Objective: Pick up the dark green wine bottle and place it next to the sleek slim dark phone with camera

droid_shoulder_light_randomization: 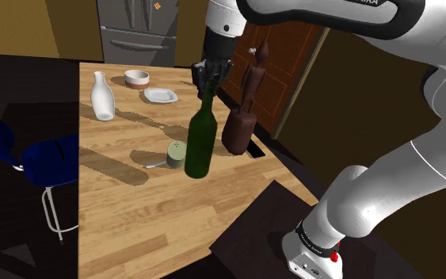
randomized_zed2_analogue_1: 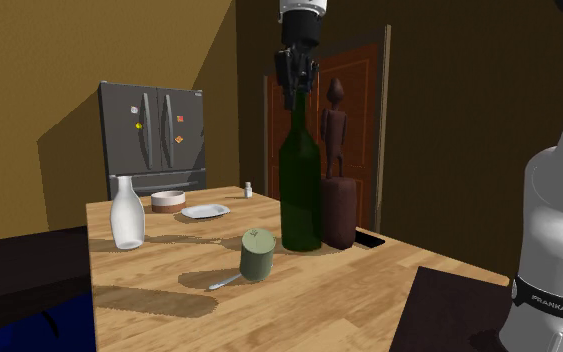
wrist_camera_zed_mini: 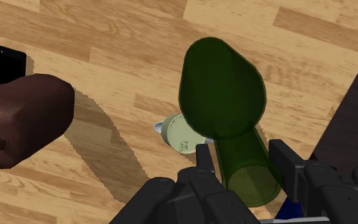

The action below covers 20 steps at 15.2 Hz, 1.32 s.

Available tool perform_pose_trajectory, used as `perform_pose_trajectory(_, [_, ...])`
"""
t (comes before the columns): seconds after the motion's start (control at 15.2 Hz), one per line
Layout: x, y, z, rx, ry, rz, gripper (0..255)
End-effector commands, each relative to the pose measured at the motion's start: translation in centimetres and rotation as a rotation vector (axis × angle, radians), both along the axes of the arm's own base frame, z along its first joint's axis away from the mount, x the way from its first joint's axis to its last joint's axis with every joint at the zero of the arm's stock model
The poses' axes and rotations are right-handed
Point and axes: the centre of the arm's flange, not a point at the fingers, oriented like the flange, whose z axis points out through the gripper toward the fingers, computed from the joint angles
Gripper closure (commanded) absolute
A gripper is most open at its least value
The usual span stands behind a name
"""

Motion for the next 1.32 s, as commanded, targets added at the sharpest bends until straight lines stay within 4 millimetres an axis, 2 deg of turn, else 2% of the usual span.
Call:
perform_pose_trajectory(0.0, [-0.8,-2.3,1.3,0.000,0.001,0.001,255])
perform_pose_trajectory(1.25, [-6.2,-22.6,15.0,0.000,0.001,0.001,255])
